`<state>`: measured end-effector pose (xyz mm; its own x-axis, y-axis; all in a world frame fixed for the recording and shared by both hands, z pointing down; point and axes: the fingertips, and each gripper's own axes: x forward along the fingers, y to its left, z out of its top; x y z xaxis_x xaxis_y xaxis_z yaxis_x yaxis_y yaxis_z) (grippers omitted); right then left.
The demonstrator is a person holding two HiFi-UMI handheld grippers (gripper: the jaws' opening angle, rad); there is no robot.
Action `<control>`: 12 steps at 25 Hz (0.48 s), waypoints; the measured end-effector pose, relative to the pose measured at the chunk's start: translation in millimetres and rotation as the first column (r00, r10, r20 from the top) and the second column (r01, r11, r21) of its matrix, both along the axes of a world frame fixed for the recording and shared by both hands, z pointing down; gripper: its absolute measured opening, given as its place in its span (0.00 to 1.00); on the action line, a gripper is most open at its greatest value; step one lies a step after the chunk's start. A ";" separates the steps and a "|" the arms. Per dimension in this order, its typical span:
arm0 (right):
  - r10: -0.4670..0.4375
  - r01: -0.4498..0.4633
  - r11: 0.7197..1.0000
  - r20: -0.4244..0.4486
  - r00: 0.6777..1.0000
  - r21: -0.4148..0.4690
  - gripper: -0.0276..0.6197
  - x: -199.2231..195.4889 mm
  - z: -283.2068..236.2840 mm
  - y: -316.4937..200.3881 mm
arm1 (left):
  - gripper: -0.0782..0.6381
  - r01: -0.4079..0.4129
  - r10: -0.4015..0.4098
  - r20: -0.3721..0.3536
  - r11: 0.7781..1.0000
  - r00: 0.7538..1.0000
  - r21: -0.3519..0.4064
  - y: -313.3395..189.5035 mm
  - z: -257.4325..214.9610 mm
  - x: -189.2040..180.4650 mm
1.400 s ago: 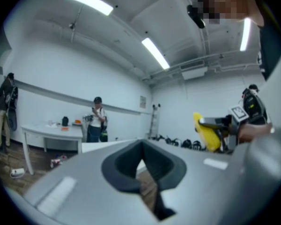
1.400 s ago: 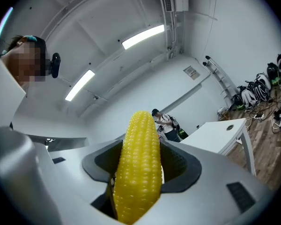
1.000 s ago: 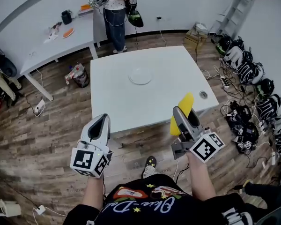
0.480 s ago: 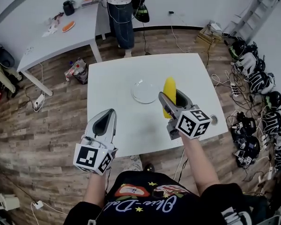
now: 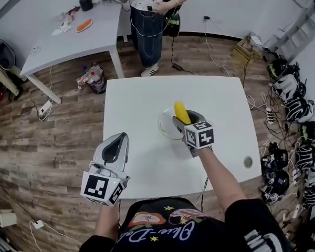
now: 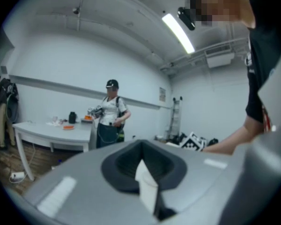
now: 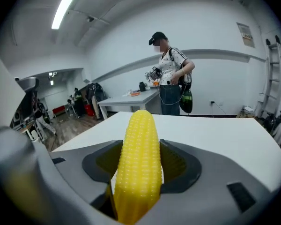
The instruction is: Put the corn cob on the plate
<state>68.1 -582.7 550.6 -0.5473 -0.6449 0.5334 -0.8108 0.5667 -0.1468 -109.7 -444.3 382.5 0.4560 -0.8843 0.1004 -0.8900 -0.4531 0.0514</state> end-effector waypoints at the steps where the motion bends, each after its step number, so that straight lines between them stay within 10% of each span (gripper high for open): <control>1: -0.012 0.012 1.000 -0.027 1.000 -0.018 0.43 -3.4 9.4 -4.0 | 0.11 0.023 -0.023 -0.004 1.000 1.000 -0.007 -3.2 1.8 -8.5; 12: -0.134 0.107 0.983 -0.188 0.973 -0.147 0.44 -34.4 60.5 -16.5 | 0.11 0.105 -0.108 -0.063 0.993 0.992 -0.050 -13.9 11.7 -48.4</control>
<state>33.6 -599.2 611.2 -0.4926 -0.4955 0.7154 -0.7582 0.6479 -0.0732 -158.1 -458.2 394.2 0.3667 -0.9232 0.1154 -0.9270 -0.3520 0.1296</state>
